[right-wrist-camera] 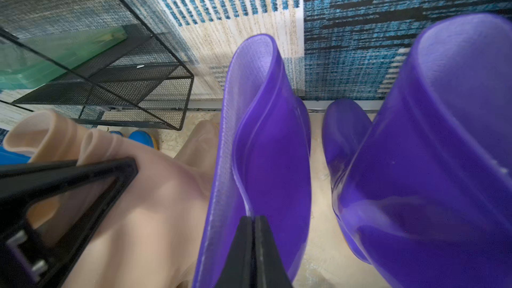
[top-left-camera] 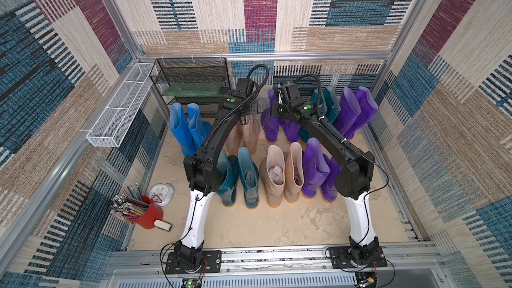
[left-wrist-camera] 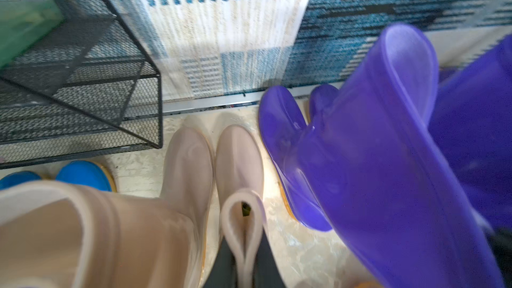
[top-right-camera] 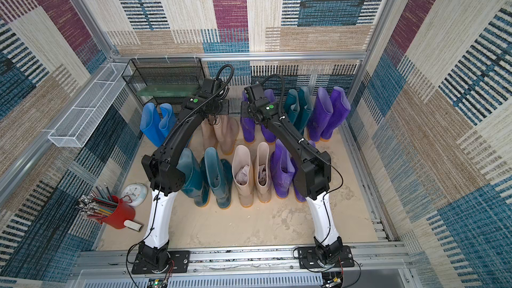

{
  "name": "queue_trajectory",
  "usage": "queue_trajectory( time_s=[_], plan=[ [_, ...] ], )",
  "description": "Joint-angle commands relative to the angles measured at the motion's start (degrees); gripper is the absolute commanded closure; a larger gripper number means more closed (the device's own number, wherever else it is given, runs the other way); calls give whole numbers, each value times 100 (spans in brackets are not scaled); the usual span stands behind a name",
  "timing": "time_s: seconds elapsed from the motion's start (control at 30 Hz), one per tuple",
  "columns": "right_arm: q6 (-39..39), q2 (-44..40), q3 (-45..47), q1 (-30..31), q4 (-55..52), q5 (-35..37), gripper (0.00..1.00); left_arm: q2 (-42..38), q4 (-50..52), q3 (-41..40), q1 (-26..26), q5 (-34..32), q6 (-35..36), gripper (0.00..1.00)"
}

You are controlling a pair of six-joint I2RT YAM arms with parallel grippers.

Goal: Match and arrange rain boots in pairs
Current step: Adjust the rain boot at the center of the board.

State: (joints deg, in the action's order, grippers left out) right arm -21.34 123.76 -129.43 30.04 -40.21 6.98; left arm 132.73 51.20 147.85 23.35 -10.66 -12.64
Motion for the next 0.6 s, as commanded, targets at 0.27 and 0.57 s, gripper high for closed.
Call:
queue_trajectory(
  time_s=[0.27,0.57],
  plan=[
    [-714,119,41,-69,610,-784,100,63,-294,-131,-6,171,-99,75],
    [-1242,-67,366,40,824,-866,100,-546,-128,-192,-6,562,-2,8]
  ],
)
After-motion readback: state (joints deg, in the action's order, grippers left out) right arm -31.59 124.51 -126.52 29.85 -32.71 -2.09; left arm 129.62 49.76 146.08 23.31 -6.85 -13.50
